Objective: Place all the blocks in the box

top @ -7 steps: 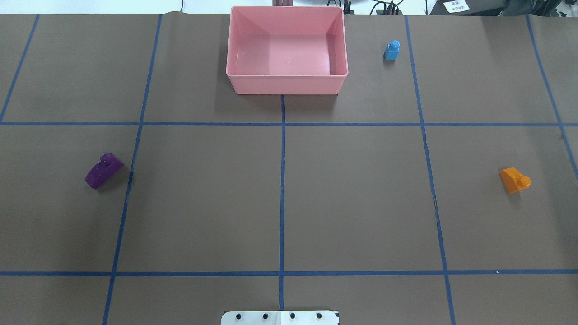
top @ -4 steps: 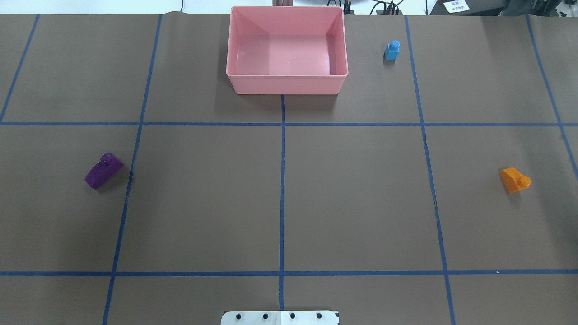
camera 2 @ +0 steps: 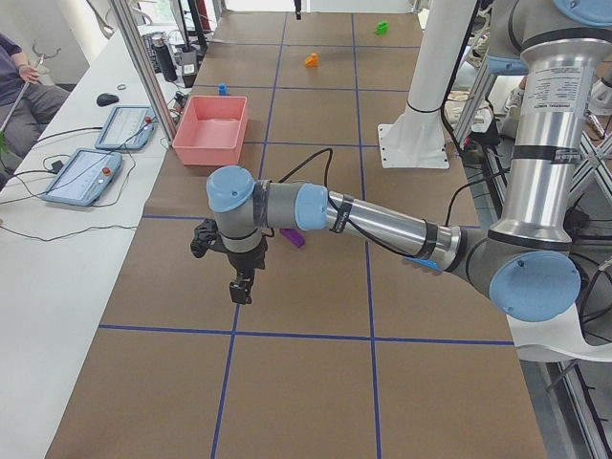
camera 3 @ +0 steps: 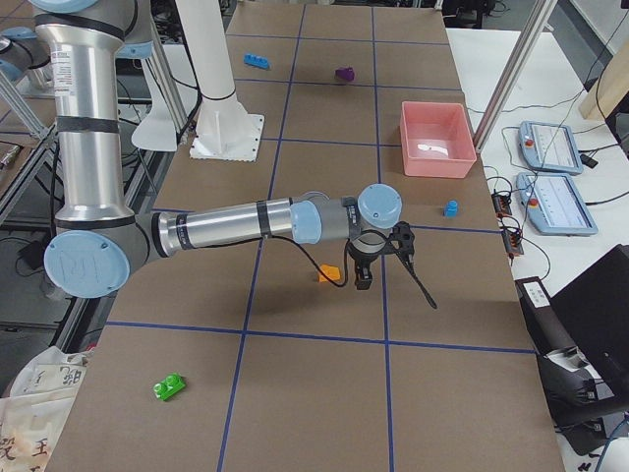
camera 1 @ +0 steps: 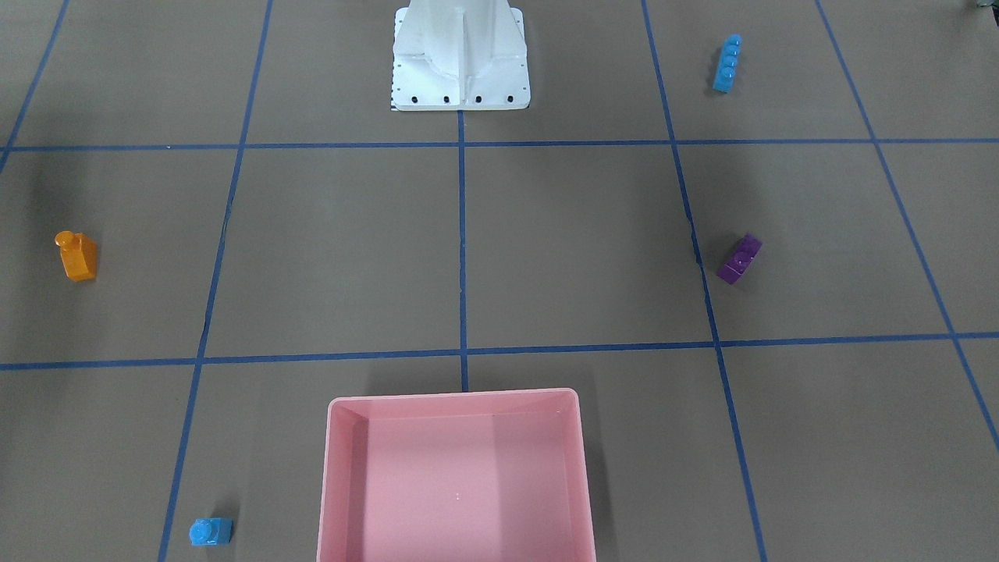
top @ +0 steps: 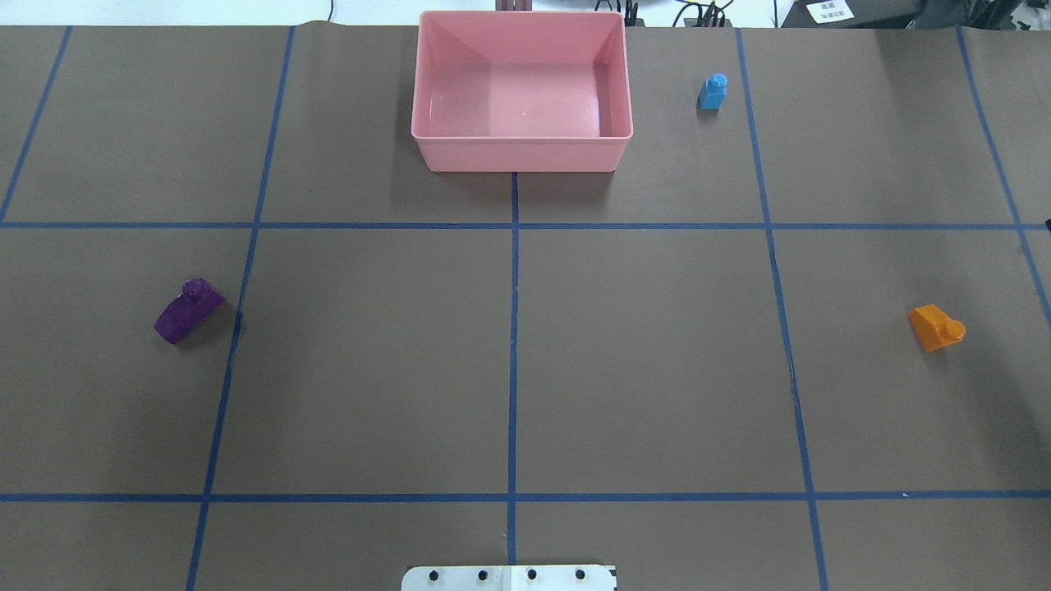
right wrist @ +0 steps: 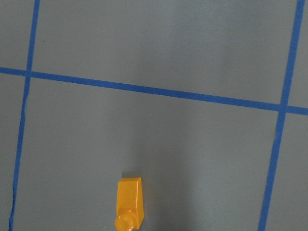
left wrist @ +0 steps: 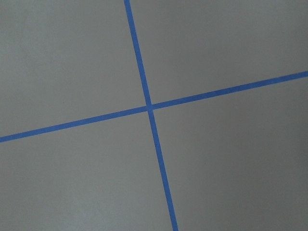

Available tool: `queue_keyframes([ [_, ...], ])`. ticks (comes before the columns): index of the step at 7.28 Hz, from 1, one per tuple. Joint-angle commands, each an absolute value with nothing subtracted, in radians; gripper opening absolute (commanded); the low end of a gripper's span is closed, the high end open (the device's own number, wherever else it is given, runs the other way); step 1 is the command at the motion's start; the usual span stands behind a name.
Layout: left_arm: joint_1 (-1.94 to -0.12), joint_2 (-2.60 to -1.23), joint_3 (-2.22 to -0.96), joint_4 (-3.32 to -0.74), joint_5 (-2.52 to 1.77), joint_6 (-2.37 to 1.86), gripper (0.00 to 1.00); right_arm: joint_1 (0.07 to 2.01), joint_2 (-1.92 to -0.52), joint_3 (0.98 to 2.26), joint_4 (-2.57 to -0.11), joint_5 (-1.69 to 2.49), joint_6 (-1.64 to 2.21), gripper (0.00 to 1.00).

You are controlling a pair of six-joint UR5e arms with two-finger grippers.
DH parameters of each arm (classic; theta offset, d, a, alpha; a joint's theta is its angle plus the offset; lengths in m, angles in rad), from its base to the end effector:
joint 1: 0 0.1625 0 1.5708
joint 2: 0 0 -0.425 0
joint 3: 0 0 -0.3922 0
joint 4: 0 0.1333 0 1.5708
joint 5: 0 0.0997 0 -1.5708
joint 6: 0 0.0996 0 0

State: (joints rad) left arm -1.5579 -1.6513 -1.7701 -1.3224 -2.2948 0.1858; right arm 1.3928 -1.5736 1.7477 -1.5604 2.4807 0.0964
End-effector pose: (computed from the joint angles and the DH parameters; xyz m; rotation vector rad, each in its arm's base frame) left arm -0.0607 -0.5139 0.5493 0.0926 0.7199 0.2013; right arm -0.0337 -0.4962 0.5614 0.0459 -0.9230 -0.1596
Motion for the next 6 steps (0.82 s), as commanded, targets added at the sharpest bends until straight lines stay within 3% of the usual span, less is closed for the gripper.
queue_keyframes([
  [1,-1.557,-1.644,-1.776,-1.345,-2.298,0.181,1.00,1.247,-1.606,1.755,-1.333,2.371,0.311,1.00],
  [3,-1.557,-1.644,-1.767,-1.345,-2.301,0.181,1.00,1.065,-1.627,1.749,-1.166,2.243,0.533,1.00],
  [6,-1.557,-1.648,-1.773,-1.348,-2.304,0.106,1.00,0.999,-1.647,1.714,-1.164,2.252,0.526,1.00],
])
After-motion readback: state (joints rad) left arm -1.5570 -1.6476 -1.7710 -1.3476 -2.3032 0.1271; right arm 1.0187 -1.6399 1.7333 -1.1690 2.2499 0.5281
